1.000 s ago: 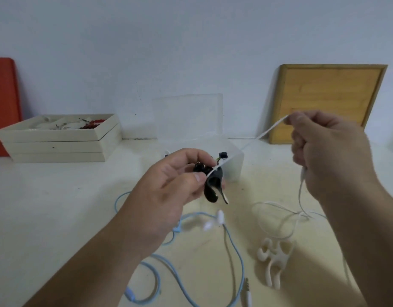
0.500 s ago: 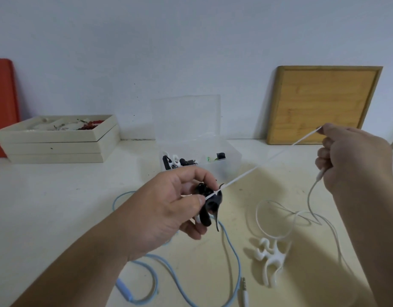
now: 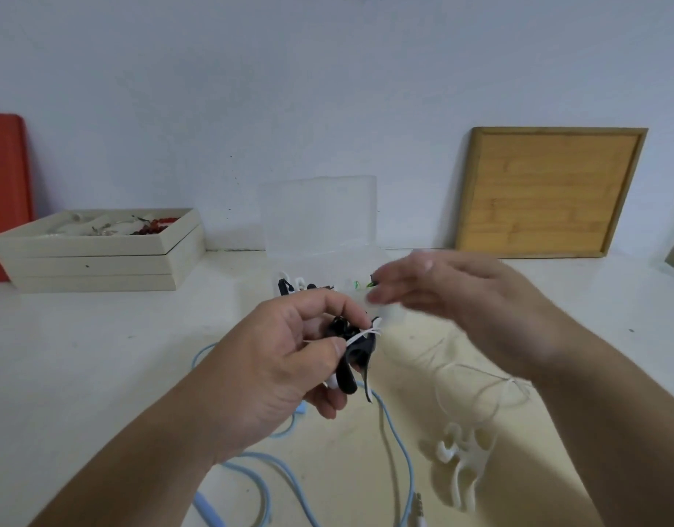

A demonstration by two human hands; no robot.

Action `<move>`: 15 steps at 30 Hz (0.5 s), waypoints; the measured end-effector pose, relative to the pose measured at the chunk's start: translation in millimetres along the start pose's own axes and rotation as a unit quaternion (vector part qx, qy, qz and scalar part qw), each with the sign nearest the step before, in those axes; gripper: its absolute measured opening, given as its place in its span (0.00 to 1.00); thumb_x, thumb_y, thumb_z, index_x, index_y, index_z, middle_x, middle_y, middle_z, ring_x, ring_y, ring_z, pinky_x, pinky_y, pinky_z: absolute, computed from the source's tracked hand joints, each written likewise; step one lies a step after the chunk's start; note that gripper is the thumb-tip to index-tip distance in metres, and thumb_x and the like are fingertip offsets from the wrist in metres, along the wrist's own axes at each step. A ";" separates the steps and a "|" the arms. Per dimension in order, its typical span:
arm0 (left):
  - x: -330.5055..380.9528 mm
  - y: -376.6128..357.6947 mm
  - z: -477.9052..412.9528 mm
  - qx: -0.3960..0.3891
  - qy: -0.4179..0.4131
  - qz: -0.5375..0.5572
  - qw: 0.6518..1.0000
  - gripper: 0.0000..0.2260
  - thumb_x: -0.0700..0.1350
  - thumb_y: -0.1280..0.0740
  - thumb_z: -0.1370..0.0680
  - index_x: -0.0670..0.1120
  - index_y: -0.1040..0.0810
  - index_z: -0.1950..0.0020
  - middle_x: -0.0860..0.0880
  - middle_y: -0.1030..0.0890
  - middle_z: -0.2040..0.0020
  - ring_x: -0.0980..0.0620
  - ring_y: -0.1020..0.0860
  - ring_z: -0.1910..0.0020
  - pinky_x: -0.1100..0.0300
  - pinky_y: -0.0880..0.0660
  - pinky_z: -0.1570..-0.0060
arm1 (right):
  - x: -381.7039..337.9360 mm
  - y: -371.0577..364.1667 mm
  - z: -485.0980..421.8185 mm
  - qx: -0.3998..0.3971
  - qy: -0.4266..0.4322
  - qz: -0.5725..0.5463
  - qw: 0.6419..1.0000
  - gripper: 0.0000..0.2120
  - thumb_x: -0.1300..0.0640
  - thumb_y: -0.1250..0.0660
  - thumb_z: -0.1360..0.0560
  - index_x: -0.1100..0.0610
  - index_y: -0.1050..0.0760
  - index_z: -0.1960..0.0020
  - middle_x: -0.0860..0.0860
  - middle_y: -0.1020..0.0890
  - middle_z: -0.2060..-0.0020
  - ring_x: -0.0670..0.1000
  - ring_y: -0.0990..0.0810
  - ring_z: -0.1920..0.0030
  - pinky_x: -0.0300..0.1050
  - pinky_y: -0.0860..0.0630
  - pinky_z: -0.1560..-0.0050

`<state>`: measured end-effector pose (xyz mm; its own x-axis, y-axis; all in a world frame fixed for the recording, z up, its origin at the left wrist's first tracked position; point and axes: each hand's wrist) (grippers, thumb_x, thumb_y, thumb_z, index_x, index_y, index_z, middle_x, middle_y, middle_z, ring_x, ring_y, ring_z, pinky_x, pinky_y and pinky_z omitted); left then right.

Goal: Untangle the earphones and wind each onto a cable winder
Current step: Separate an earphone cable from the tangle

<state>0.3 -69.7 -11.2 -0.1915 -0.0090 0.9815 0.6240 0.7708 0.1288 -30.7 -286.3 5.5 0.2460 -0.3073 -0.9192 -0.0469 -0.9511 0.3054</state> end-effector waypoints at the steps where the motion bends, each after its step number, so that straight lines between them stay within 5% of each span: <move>1: -0.5 0.3 -0.2 0.003 -0.001 0.000 1.000 0.13 0.40 0.39 0.29 0.51 0.18 0.54 0.36 0.19 0.58 0.47 0.22 0.71 0.59 0.24 0.70 | -1.2 -6.0 2.3 -0.081 -0.015 -0.024 0.996 0.22 0.39 0.36 0.26 0.54 0.16 0.45 0.53 0.13 0.49 0.52 0.17 0.43 0.53 0.27 0.34; 4: 0.2 1.6 0.1 0.000 -0.002 -0.010 1.000 0.13 0.40 0.40 0.29 0.52 0.18 0.53 0.43 0.18 0.60 0.48 0.23 0.71 0.58 0.24 0.70 | 1.8 -8.9 4.9 -0.205 -0.047 0.049 0.976 0.17 0.41 0.35 0.25 0.52 0.16 0.51 0.55 0.13 0.55 0.52 0.16 0.47 0.53 0.30 0.34; 6: 2.3 2.1 0.8 -0.004 -0.006 -0.022 1.000 0.13 0.40 0.40 0.29 0.52 0.19 0.53 0.42 0.18 0.58 0.49 0.23 0.69 0.57 0.25 0.70 | 1.5 -2.9 3.0 -0.177 -0.066 0.040 0.981 0.11 0.48 0.30 0.27 0.55 0.16 0.59 0.51 0.17 0.68 0.50 0.19 0.64 0.42 0.26 0.47; 8: 3.5 1.9 1.5 0.002 -0.016 -0.045 0.999 0.14 0.40 0.41 0.29 0.53 0.19 0.53 0.41 0.19 0.57 0.50 0.24 0.69 0.57 0.25 0.70 | 1.1 2.6 2.3 -0.127 -0.054 -0.016 0.990 0.08 0.55 0.31 0.28 0.58 0.18 0.63 0.49 0.26 0.76 0.48 0.30 0.73 0.41 0.23 0.55; 11: 2.0 -0.5 1.6 0.022 -0.031 -0.091 0.995 0.17 0.42 0.42 0.29 0.57 0.20 0.50 0.46 0.18 0.56 0.51 0.25 0.70 0.57 0.25 0.69 | -1.0 3.8 2.0 -0.107 -0.035 -0.089 0.990 0.09 0.56 0.33 0.27 0.57 0.18 0.63 0.49 0.33 0.75 0.48 0.36 0.73 0.42 0.25 0.59; 15: -0.7 -3.3 1.1 0.036 -0.042 -0.106 0.993 0.20 0.41 0.43 0.30 0.61 0.25 0.45 0.49 0.18 0.56 0.51 0.28 0.71 0.57 0.26 0.69 | -2.3 -1.9 1.9 -0.076 -0.030 -0.085 0.993 0.09 0.55 0.33 0.27 0.56 0.18 0.64 0.54 0.29 0.72 0.50 0.33 0.72 0.45 0.30 0.61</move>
<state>-2.5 -71.6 -12.6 -0.3768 -0.1243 0.9179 0.5087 0.8004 0.3172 -33.0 -283.9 6.6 0.1791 -0.1476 -0.9727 0.1386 -0.9750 0.1735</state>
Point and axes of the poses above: each hand's wrist, its own z-axis away from the middle knuckle, its own y-axis out of the back of the hand, x = y × z
